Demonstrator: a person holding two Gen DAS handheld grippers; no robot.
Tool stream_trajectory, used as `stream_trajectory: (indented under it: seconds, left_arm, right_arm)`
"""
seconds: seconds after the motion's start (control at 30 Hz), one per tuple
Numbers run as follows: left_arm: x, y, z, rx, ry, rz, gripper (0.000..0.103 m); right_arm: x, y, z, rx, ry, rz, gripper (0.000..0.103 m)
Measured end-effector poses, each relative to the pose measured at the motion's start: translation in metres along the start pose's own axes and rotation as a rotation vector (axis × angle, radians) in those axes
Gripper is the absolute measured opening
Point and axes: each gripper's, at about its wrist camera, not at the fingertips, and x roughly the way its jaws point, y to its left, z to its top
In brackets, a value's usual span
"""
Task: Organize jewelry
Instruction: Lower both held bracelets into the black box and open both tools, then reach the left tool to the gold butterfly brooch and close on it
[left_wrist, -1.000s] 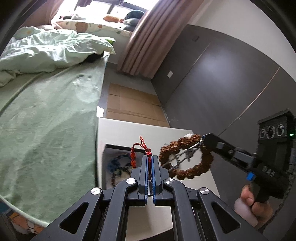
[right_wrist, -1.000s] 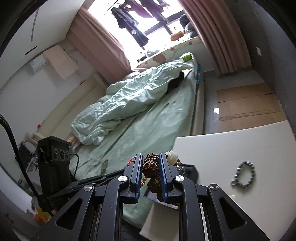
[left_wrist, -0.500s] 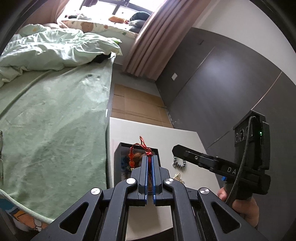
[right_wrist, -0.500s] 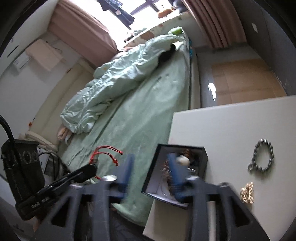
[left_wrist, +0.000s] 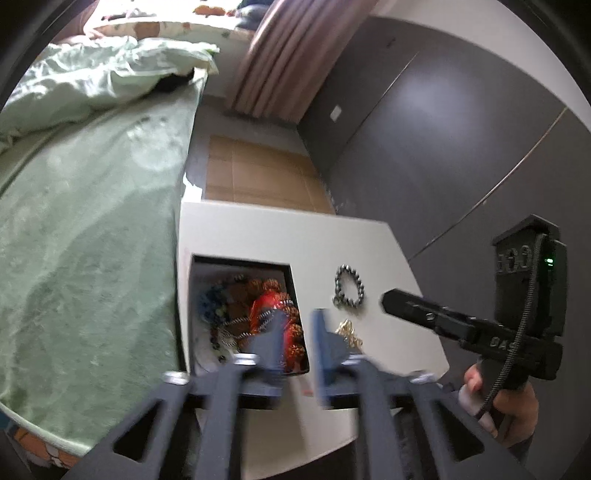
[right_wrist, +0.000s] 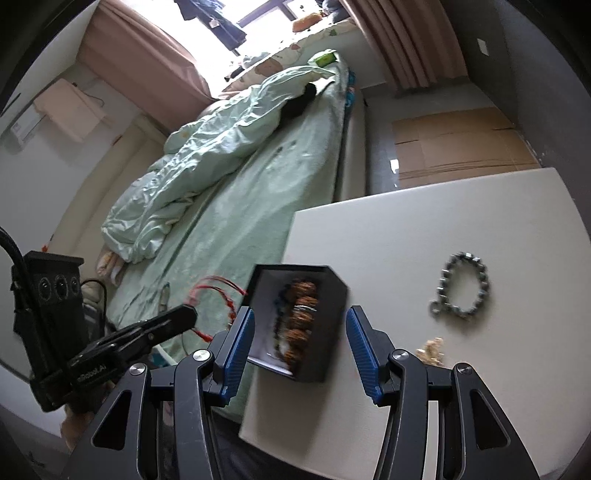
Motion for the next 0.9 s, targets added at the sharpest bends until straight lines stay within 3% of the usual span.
stream_trajectory:
  seconds: [0.03,0.1,0.43,0.73,0.77,0.83,0.9]
  left_arm:
    - [0.002,-0.002,0.000,0.001,-0.006,0.009,0.074]
    - [0.001,-0.007,-0.001,0.009,-0.038,0.011,0.080]
    - [0.025,-0.050,0.001,0.090,-0.031,-0.015,0.080]
    - [0.066,-0.086,-0.015,0.165,0.042,-0.005,0.080]
    - [0.072,-0.092,-0.018,0.182,0.056,-0.004,0.080]
    - [0.081,-0.100,-0.021,0.215,0.076,0.005,0.078]
    - [0.090,-0.109,-0.025,0.265,0.096,0.022,0.077]
  right_arm:
    - [-0.002,-0.004,0.000,0.003,0.000,-0.007,0.052]
    - [-0.012,-0.016,-0.002,0.015,-0.009,-0.016,0.052]
    - [-0.054,-0.073,-0.012,0.077,-0.056,-0.072,0.052]
    - [-0.079,-0.115,-0.023,0.138,-0.071,-0.094,0.053]
    - [-0.082,-0.119,-0.024,0.142,-0.073,-0.096,0.054]
    - [-0.087,-0.124,-0.024,0.151,-0.086,-0.101,0.070]
    - [-0.091,-0.127,-0.023,0.156,-0.100,-0.104,0.074]
